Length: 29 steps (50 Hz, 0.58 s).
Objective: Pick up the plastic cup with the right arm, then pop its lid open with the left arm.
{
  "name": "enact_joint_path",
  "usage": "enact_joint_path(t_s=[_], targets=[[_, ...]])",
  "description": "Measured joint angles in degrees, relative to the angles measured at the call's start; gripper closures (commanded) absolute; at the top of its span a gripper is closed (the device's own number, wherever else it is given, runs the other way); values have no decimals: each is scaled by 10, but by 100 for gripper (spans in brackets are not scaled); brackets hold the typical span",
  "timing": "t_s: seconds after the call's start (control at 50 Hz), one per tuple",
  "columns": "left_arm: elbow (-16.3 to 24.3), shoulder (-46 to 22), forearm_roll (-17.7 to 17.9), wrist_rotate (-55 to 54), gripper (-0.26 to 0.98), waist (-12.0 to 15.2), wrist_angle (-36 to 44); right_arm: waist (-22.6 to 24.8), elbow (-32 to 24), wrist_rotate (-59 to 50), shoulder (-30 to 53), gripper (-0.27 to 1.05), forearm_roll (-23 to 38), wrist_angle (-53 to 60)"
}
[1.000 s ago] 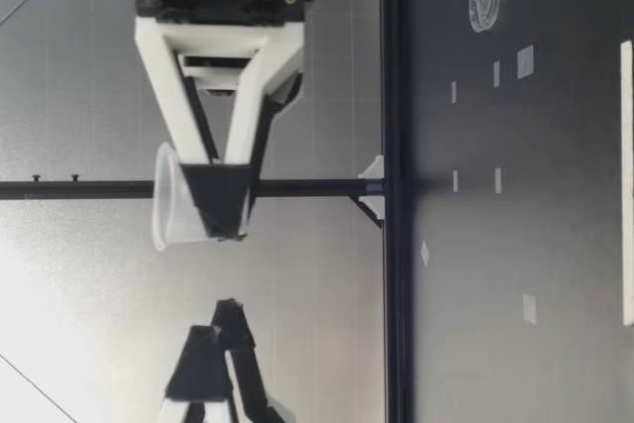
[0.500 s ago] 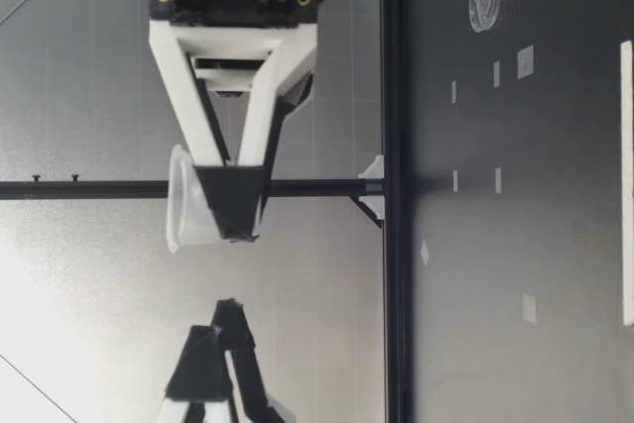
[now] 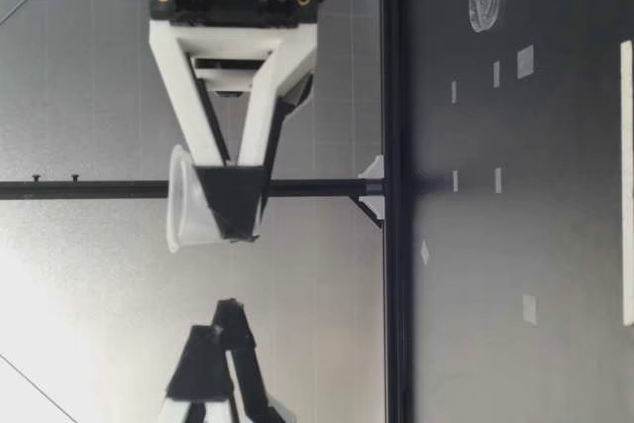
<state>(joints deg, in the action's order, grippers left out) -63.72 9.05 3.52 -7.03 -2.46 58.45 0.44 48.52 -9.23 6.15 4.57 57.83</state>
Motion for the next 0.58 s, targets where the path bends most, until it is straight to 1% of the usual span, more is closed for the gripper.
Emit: enact_joint_path(t_s=[0.58], targets=[[-1, -5, 1, 0, -4, 0, 0, 0, 0, 0, 1, 45, 0, 0]])
